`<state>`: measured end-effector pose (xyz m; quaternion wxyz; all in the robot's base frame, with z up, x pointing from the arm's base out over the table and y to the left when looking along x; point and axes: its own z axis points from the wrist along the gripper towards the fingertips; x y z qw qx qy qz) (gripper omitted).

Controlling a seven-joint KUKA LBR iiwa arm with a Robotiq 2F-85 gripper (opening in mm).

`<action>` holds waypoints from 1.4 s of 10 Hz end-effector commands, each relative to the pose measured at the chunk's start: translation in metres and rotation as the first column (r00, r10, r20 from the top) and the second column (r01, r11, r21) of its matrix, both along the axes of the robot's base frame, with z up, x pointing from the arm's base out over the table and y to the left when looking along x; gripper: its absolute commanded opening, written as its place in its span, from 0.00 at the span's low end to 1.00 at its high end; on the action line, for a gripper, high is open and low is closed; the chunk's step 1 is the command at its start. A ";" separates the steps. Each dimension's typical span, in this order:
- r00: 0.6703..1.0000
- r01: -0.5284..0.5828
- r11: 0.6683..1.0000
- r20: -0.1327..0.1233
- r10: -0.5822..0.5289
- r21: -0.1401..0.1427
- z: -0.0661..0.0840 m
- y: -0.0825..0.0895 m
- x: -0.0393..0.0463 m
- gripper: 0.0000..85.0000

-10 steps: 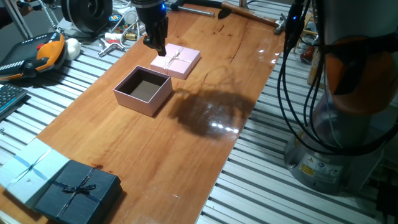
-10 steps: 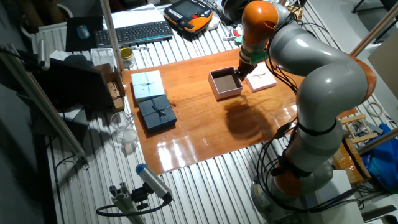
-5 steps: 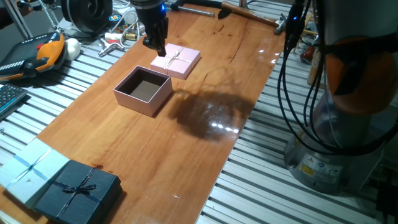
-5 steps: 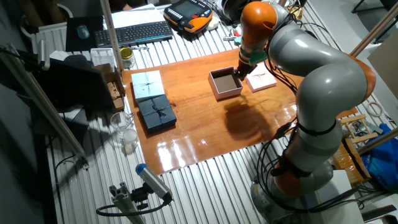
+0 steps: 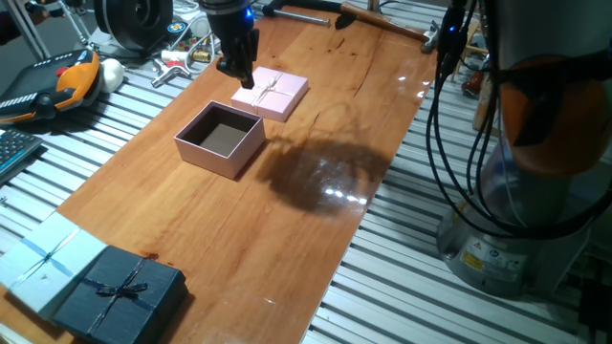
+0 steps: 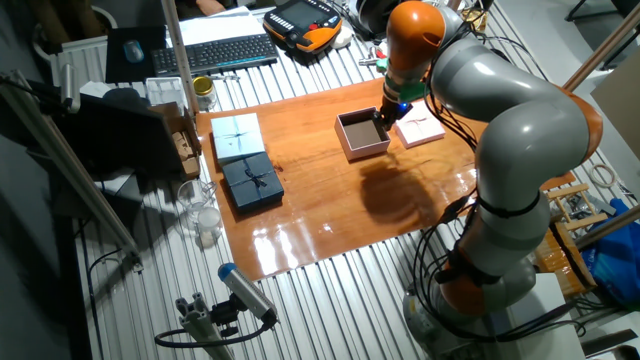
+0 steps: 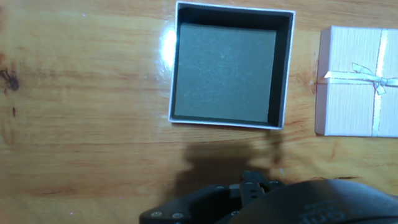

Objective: Cover the box

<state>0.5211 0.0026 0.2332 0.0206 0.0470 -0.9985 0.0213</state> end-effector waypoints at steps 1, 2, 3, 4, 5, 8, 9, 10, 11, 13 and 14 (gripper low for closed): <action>1.000 -0.005 1.000 0.004 0.005 0.000 0.000 0.000 0.0002 0.00; 1.000 -0.012 1.000 0.009 0.012 -0.001 -0.001 0.000 0.0010 0.00; 1.000 -0.018 1.000 0.013 0.018 0.008 -0.002 -0.001 0.0016 0.00; 1.000 -0.006 1.000 0.015 0.006 0.009 -0.002 0.001 0.0025 0.00; 1.000 0.003 1.000 0.015 -0.003 -0.005 -0.002 -0.001 0.0031 0.00; 0.999 0.021 1.000 0.024 -0.021 -0.016 -0.001 -0.010 0.0036 0.00; 0.999 0.028 0.999 0.025 -0.027 -0.020 -0.001 -0.010 0.0036 0.00; 0.999 0.037 0.999 0.011 -0.037 -0.010 -0.001 -0.010 0.0036 0.00; 0.999 0.039 0.999 0.005 -0.039 -0.006 -0.001 -0.010 0.0036 0.00; 0.999 0.050 0.999 0.006 -0.050 -0.008 -0.001 -0.010 0.0036 0.00; 0.998 0.057 0.998 0.008 -0.057 -0.014 -0.001 -0.010 0.0036 0.00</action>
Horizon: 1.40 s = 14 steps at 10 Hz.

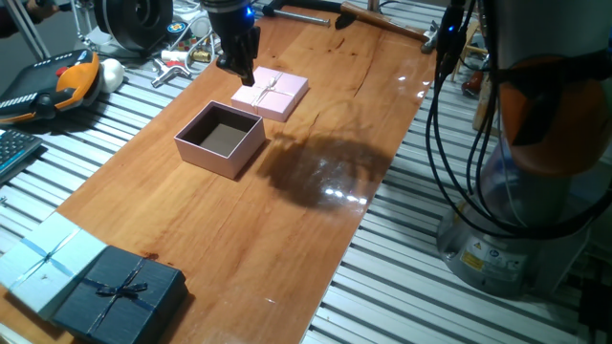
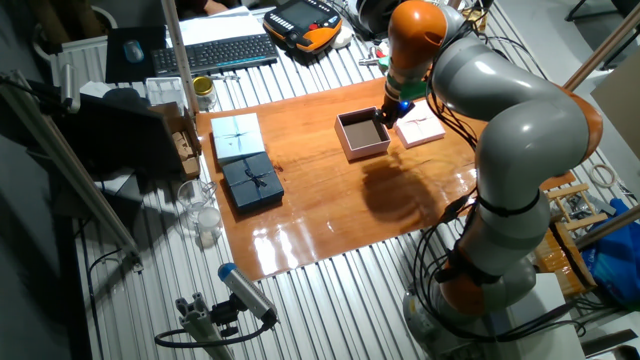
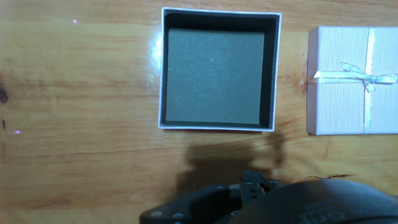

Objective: Cover the box

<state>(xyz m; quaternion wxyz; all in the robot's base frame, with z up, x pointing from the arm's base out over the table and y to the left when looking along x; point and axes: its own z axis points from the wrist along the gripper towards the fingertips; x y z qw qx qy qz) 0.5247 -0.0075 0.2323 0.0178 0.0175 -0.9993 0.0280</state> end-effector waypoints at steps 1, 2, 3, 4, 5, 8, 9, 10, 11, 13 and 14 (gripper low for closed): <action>1.000 0.002 1.000 -0.002 -0.002 0.003 0.000 0.000 0.0000 0.00; 1.000 0.004 1.000 -0.003 -0.003 0.009 0.000 0.000 0.0000 0.00; 1.000 0.003 1.000 -0.002 -0.003 0.006 0.000 0.000 0.0000 0.00; 1.000 0.003 1.000 0.000 -0.003 0.006 0.000 0.000 -0.0001 0.00; 1.000 0.003 1.000 -0.002 -0.003 0.010 0.000 0.001 0.0000 0.00; 1.000 0.005 1.000 -0.008 -0.005 0.020 -0.001 0.003 0.0003 0.00; 1.000 0.005 1.000 -0.005 -0.005 0.020 -0.001 0.003 0.0003 0.00; 1.000 0.005 1.000 -0.005 -0.005 0.018 -0.001 0.004 0.0006 0.00; 1.000 0.010 1.000 -0.003 -0.010 0.018 -0.001 0.004 0.0006 0.00; 0.999 0.044 0.999 -0.007 -0.044 0.009 -0.001 0.004 0.0006 0.00; 0.998 0.063 0.998 -0.017 -0.062 0.003 -0.001 0.004 0.0006 0.00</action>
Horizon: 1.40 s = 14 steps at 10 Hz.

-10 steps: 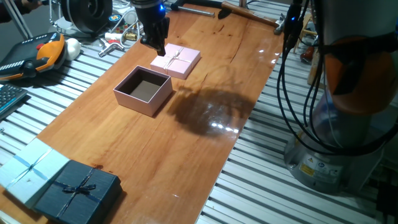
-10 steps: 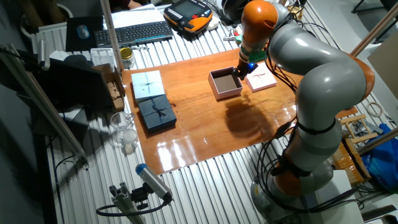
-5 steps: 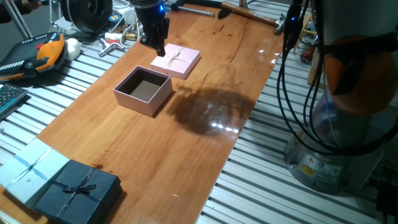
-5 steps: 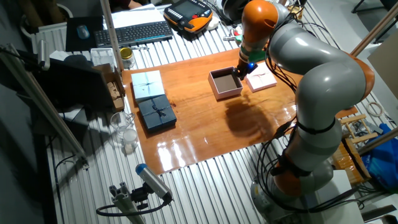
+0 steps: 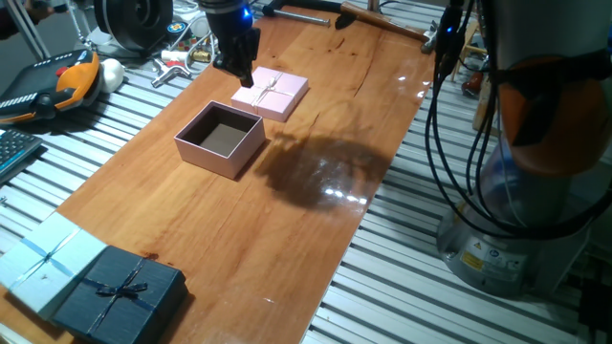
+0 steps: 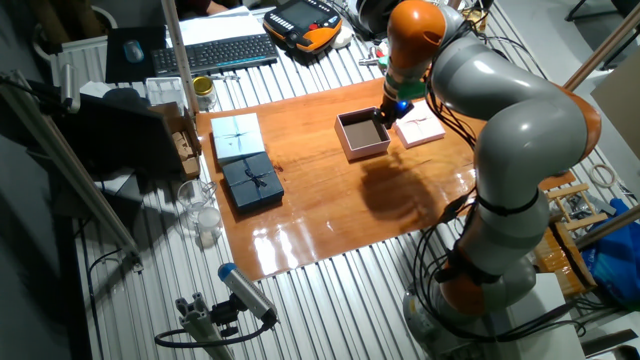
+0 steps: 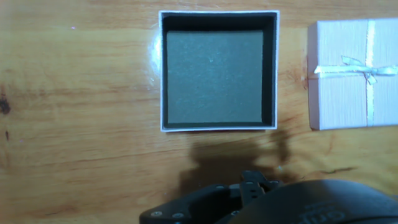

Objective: Cover the box

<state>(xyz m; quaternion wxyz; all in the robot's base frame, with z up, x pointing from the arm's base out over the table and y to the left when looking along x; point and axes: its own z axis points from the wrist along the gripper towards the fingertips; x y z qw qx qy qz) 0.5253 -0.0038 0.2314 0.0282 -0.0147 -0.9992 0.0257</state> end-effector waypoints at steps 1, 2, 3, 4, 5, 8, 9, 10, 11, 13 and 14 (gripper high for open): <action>1.000 0.016 1.000 -0.007 -0.016 -0.003 0.000 0.000 0.0000 0.00; 0.999 0.034 0.999 -0.019 -0.034 -0.003 0.000 0.000 0.0000 0.00; 0.997 0.077 0.997 -0.026 -0.077 0.002 0.000 0.000 0.0000 0.00; 0.995 0.096 0.995 -0.012 -0.096 -0.015 0.000 0.000 0.0000 0.00; 0.997 0.080 0.997 0.016 -0.080 -0.010 0.000 0.000 0.0000 0.00; 0.998 0.054 0.999 0.044 -0.053 -0.007 -0.002 -0.007 0.0010 0.00; 0.998 0.047 0.999 0.049 -0.047 0.001 -0.005 -0.013 0.0025 0.00; 0.997 0.045 0.999 0.057 -0.045 -0.005 -0.009 -0.021 0.0034 0.00; 0.997 0.044 0.999 0.062 -0.043 -0.005 -0.012 -0.030 0.0040 0.00; 0.998 0.043 0.999 0.044 -0.043 0.010 -0.012 -0.047 0.0064 0.00; 0.998 0.032 0.999 0.045 -0.033 0.015 -0.013 -0.056 0.0074 0.00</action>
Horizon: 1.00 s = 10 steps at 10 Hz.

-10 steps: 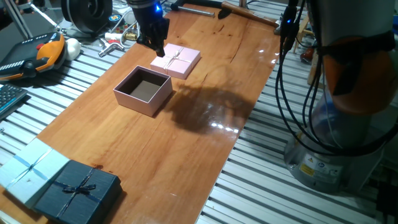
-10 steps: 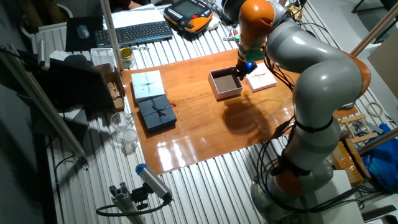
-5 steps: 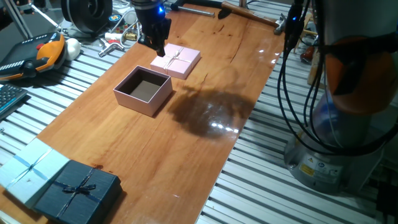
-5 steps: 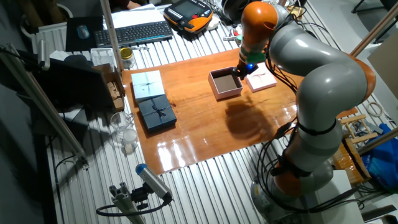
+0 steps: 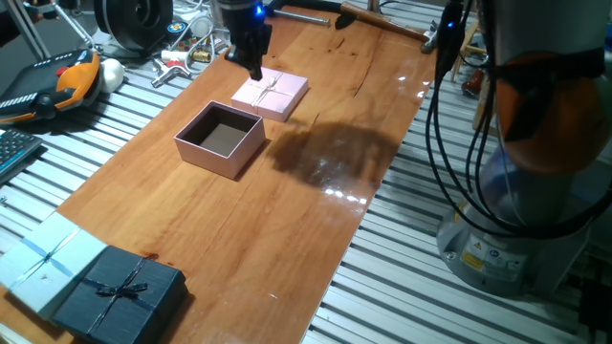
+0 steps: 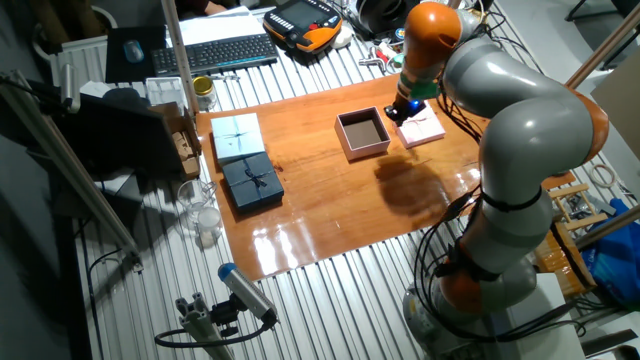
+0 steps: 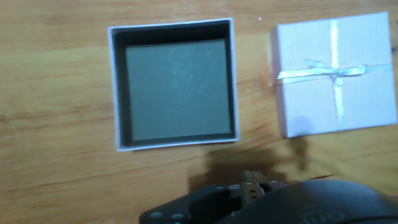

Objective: Cover the box

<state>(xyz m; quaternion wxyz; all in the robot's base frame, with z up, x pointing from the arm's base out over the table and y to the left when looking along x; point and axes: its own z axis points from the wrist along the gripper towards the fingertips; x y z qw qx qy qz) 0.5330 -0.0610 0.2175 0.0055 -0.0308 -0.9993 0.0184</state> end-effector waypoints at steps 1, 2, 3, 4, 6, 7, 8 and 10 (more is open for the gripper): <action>1.000 -0.007 1.000 0.006 0.007 0.000 -0.002 -0.009 0.0007 0.00; 1.000 -0.009 1.000 0.008 0.009 0.001 -0.005 -0.019 0.0014 0.00; 1.000 0.002 1.000 0.007 -0.002 0.006 -0.006 -0.027 0.0019 0.00; 1.000 0.004 1.000 0.007 -0.004 0.000 -0.007 -0.033 0.0017 0.00; 1.000 -0.012 1.000 0.012 0.012 0.001 -0.009 -0.047 0.0008 0.00; 1.000 -0.026 1.000 0.012 0.025 0.010 -0.011 -0.057 0.0014 0.00; 0.999 -0.032 0.999 0.013 0.032 0.010 -0.012 -0.063 0.0010 0.00; 0.999 -0.038 0.999 0.027 0.038 0.004 -0.019 -0.071 -0.0016 0.00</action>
